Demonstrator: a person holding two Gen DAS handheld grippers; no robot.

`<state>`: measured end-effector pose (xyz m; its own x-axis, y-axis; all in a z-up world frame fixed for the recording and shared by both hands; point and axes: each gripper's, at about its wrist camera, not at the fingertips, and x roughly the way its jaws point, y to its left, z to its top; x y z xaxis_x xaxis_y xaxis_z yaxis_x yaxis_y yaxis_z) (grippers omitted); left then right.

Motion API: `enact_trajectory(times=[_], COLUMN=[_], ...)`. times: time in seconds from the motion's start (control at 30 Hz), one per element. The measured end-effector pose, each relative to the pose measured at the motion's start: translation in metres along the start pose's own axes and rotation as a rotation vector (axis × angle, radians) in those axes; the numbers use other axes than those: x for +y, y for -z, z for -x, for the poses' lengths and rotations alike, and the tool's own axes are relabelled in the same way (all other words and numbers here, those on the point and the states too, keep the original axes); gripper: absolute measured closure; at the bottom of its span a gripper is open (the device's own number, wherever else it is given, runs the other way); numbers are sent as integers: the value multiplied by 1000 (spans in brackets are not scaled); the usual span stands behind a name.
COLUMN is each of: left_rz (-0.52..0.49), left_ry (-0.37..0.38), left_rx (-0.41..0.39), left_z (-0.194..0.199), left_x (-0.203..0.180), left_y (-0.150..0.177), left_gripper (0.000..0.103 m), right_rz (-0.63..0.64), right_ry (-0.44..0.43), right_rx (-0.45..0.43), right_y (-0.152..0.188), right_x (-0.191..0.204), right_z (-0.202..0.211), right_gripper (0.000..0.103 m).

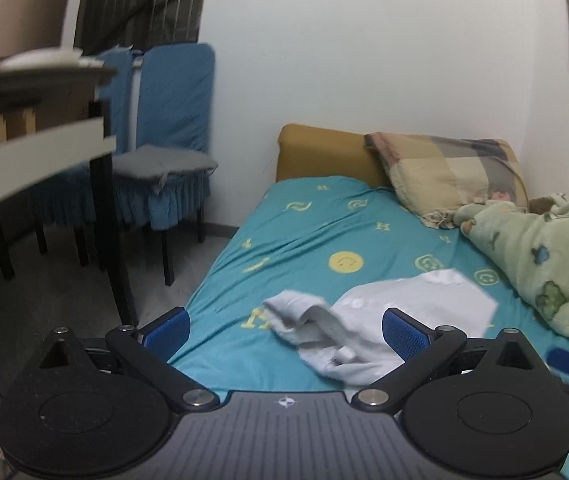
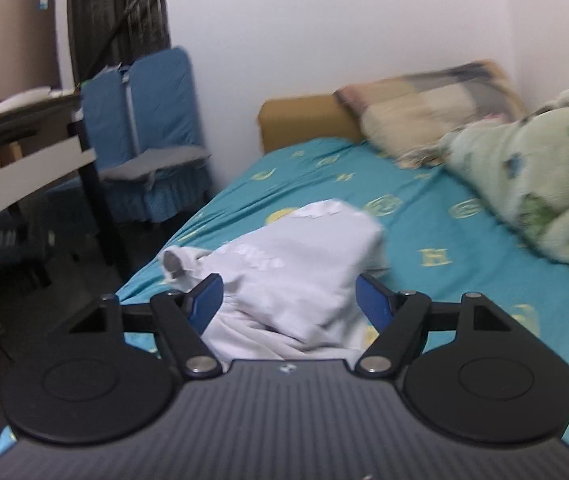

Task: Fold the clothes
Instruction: 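Grasp the white T-shirt with the right gripper while the left gripper grasps another edge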

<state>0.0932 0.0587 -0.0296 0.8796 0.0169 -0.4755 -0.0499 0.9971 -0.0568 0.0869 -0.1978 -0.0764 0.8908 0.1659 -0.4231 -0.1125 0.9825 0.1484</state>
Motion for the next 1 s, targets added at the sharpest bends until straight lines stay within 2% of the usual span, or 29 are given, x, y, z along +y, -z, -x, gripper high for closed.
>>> enact_trajectory(times=[0.17, 0.23, 0.3, 0.37, 0.6, 0.7, 0.87, 1.0], left_rz=[36, 42, 40, 37, -24, -94, -187, -257], left_ry=[26, 36, 43, 48, 176, 277, 393, 399], left_rx=[32, 36, 38, 31, -81, -129, -118, -110], left_z=[-33, -44, -53, -58, -37, -16, 21, 39], left_x=[20, 21, 21, 20, 3, -13, -51, -86], left_y=[13, 19, 25, 30, 29, 35, 53, 68], left_gripper=[0, 0, 0, 0, 0, 0, 0, 0], right_rz=[19, 12, 44, 65, 86, 51, -9, -57], right_ry=[34, 35, 57, 70, 69, 43, 14, -10], right_rx=[113, 171, 182, 132, -20, -78, -131, -174], right_y=[3, 9, 10, 5, -26, -34, -34, -34], right_x=[15, 15, 19, 21, 19, 14, 1, -9], right_z=[-68, -89, -91, -73, 13, 52, 93, 125], right_gripper=[29, 34, 66, 84, 87, 88, 88, 88])
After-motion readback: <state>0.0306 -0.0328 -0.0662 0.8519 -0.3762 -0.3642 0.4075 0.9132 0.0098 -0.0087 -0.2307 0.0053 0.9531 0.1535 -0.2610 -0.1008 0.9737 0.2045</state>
